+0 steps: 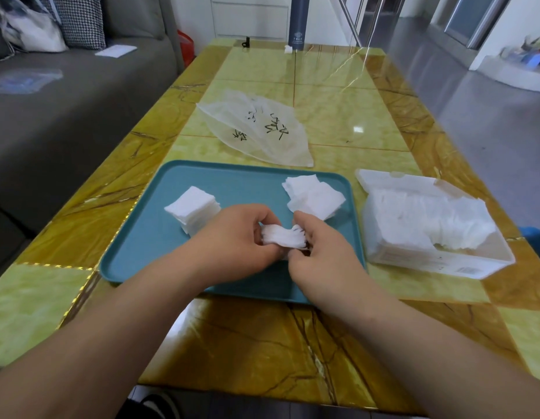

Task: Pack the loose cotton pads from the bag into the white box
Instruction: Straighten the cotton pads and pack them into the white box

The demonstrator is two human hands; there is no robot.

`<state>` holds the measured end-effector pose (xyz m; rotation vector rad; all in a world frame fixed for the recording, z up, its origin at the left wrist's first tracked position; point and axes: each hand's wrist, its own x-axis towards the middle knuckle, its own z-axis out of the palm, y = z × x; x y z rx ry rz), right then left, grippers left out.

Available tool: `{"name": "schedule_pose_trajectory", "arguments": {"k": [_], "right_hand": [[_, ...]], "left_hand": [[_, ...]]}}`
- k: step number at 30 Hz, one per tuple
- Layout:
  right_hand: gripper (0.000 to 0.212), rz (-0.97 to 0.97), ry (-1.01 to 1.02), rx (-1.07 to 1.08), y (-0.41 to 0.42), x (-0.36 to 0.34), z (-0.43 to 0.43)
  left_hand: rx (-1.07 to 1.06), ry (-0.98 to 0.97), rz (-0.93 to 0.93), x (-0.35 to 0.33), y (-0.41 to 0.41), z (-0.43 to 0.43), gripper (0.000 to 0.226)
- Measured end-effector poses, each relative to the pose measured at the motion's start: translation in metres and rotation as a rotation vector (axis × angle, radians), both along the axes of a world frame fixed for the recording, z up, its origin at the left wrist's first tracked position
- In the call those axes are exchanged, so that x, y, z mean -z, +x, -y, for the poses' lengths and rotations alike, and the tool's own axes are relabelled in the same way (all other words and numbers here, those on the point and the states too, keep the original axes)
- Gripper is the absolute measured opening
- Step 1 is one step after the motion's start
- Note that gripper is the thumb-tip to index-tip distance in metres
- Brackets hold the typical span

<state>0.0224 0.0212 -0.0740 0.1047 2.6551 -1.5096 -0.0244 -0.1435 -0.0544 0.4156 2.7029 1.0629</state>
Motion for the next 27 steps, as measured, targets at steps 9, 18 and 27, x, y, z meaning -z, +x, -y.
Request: {"name": "schedule_pose_trajectory", "arguments": {"k": [9, 18, 27], "right_hand": [[0.035, -0.160, 0.005, 0.062, 0.012, -0.026, -0.022], [0.027, -0.093, -0.180, 0.153, 0.039, -0.053, -0.089], [0.011, -0.183, -0.345, 0.484, 0.055, -0.061, -0.167]], "left_hand": [[-0.035, 0.140, -0.103, -0.017, 0.015, -0.006, 0.009], [0.142, 0.444, 0.026, -0.032, 0.026, -0.073, 0.013], [0.055, 0.425, -0.044, -0.043, 0.022, -0.161, 0.020]]}}
